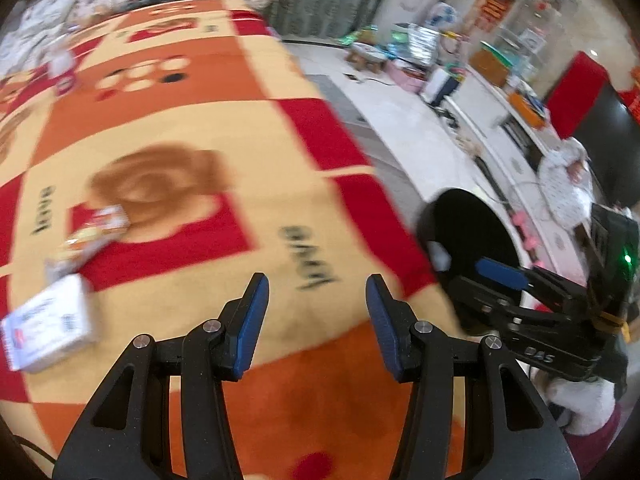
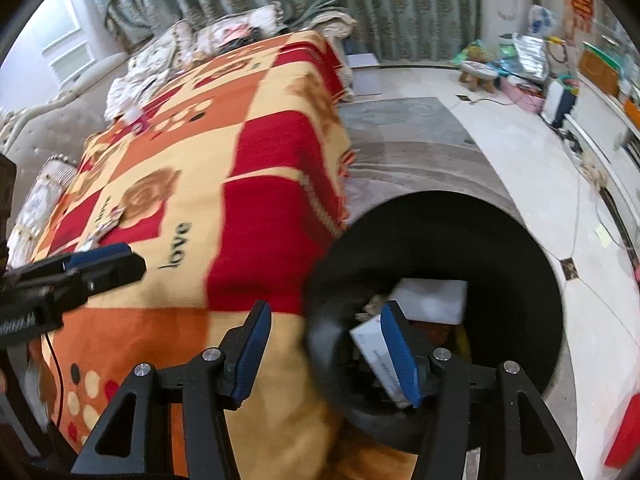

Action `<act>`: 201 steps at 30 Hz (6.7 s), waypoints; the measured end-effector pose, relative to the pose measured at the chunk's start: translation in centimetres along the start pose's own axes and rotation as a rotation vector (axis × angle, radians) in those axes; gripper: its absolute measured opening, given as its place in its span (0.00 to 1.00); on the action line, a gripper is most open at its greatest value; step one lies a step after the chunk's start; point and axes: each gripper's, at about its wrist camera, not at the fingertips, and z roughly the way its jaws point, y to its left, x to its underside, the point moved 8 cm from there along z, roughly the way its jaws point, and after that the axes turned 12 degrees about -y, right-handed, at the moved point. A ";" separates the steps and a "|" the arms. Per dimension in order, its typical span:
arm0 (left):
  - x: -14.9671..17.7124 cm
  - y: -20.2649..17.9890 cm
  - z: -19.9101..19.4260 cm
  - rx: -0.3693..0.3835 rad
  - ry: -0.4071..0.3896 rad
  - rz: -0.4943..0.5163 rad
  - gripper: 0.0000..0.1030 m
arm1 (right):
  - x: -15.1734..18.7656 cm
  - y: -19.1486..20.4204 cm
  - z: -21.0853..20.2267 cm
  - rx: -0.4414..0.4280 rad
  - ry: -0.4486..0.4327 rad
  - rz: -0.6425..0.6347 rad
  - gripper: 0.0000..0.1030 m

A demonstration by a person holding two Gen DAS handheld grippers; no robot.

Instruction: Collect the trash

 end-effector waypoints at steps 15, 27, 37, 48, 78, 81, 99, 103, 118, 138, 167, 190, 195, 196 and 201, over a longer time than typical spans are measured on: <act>-1.6 14.9 0.7 -0.211 0.107 0.072 0.48 | -0.6 10.5 2.3 -0.133 0.031 -0.136 0.55; -1.7 17.7 1.8 -0.164 0.118 0.001 0.21 | -0.4 16.2 3.6 -0.195 0.064 -0.220 0.59; -1.6 23.4 -3.0 -0.265 0.057 -0.081 0.17 | 0.3 19.9 4.9 -0.252 0.098 -0.258 0.60; 3.9 26.2 -7.2 -0.325 0.061 -0.148 0.17 | 1.1 23.6 5.8 -0.306 0.116 -0.305 0.60; 9.2 16.0 -11.5 -0.141 -0.002 -0.234 0.17 | 2.7 27.0 7.9 -0.276 0.140 -0.374 0.62; 8.9 15.8 -11.2 -0.140 -0.005 -0.231 0.17 | 2.8 26.9 7.4 -0.268 0.117 -0.435 0.46; 4.2 9.5 -9.2 -0.088 -0.055 -0.123 0.17 | -0.5 18.8 1.6 -0.217 -0.015 -0.286 0.46; 3.3 7.1 -8.5 -0.062 -0.056 -0.088 0.17 | -0.8 16.4 0.6 -0.190 -0.030 -0.249 0.46; 1.7 -1.5 -4.5 0.029 -0.027 0.034 0.17 | -1.3 7.0 -2.2 -0.077 -0.073 -0.112 0.46; 0.2 -3.2 -2.5 0.060 -0.008 0.054 0.18 | -0.8 0.1 -3.3 -0.019 -0.083 0.004 0.46; 3.4 -7.7 1.8 0.098 0.076 0.150 0.18 | -0.5 -2.6 -3.6 -0.002 -0.087 0.054 0.46; -0.4 -16.0 5.2 0.254 0.062 0.064 0.44 | -0.5 -10.4 -4.2 0.103 -0.125 0.242 0.66; -0.4 -14.8 4.0 0.171 0.011 0.103 0.44 | 0.2 -9.6 -5.0 0.100 -0.135 0.224 0.66; -0.6 -14.6 3.4 0.153 -0.008 0.121 0.44 | 0.2 -9.3 -5.3 0.106 -0.144 0.212 0.66; -0.8 -14.2 1.4 0.087 -0.071 0.154 0.44 | -0.5 -8.0 -7.2 0.165 -0.212 0.145 0.66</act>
